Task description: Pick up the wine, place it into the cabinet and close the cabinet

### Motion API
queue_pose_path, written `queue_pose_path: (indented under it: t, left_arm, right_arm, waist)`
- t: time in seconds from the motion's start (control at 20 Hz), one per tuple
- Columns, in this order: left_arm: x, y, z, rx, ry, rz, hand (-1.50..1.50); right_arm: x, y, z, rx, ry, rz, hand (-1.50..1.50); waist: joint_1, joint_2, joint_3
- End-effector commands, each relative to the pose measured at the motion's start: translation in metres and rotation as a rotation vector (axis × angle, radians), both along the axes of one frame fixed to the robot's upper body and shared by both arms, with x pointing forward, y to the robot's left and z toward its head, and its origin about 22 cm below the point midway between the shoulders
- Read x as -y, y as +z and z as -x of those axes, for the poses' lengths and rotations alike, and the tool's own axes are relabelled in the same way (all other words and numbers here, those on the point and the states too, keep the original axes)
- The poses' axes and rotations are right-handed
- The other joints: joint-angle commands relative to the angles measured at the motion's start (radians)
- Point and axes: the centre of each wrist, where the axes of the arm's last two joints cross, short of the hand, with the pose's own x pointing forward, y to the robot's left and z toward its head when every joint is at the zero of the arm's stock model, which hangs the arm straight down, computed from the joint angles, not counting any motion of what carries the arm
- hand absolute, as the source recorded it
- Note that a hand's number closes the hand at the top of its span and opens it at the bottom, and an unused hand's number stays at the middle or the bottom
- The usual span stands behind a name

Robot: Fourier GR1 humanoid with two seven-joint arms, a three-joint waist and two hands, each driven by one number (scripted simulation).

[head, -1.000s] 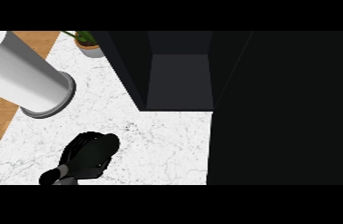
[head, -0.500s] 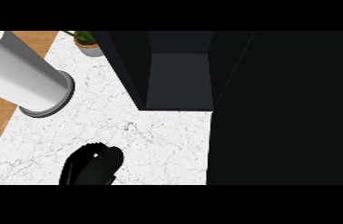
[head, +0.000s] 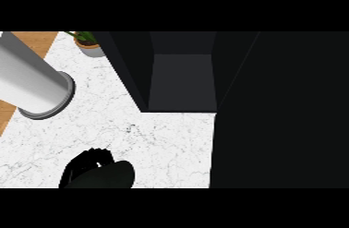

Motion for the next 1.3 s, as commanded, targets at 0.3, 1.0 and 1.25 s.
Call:
queue_pose_path:
  t: [0.3, 1.0, 1.25]
  left_arm:
    - [0.045, 0.087, -0.039, 0.072, 0.012, 0.008, 1.5]
    - [0.107, 0.132, -0.091, 0.089, 0.043, -0.036, 1.5]
    - [0.12, 0.144, -0.125, 0.088, 0.064, -0.122, 1.5]
  right_arm:
    - [0.015, -0.005, -0.007, -0.011, 0.001, -0.011, -1.5]
    - [0.005, -0.021, -0.014, -0.009, 0.001, 0.004, -1.5]
    - [0.004, -0.019, 0.001, -0.006, -0.011, -0.008, -1.5]
  waist:
    - [-0.01, 0.003, -0.001]
    - [-0.013, 0.003, -0.002]
    - [-0.017, 0.003, -0.001]
